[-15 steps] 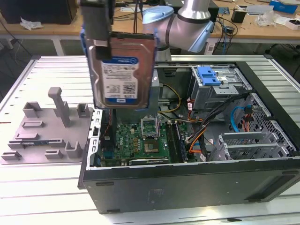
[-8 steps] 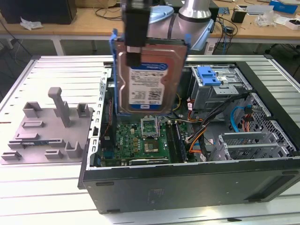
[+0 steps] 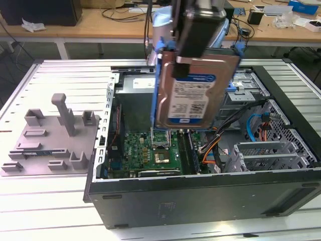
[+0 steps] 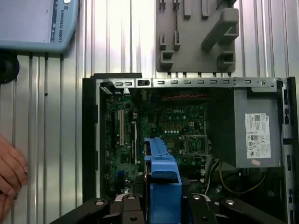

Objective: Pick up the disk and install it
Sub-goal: 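Pick up the disk, then insert the disk into the insertion slot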

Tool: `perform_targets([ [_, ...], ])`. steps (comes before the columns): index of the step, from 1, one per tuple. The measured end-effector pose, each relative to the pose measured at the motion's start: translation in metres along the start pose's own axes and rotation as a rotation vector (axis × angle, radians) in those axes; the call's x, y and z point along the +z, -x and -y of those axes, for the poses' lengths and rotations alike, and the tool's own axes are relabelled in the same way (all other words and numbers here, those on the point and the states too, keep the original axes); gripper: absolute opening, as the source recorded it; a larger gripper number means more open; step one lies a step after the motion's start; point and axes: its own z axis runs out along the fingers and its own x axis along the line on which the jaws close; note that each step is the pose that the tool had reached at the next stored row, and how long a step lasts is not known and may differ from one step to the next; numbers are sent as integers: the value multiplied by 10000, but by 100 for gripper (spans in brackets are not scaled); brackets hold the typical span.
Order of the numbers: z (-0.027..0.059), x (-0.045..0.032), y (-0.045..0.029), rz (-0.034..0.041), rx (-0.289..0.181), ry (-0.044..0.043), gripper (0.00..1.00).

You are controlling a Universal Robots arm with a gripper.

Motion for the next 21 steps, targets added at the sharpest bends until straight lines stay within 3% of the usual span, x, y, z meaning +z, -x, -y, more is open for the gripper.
perform_targets([
  [2, 102, -7, -24, 1, -2, 3, 37],
  [5, 158, -11, -27, 0, -2, 3, 37],
  [18, 159, -12, -28, 2, -2, -2, 37],
  [21, 159, -12, -28, 33, -4, -7, 37],
])
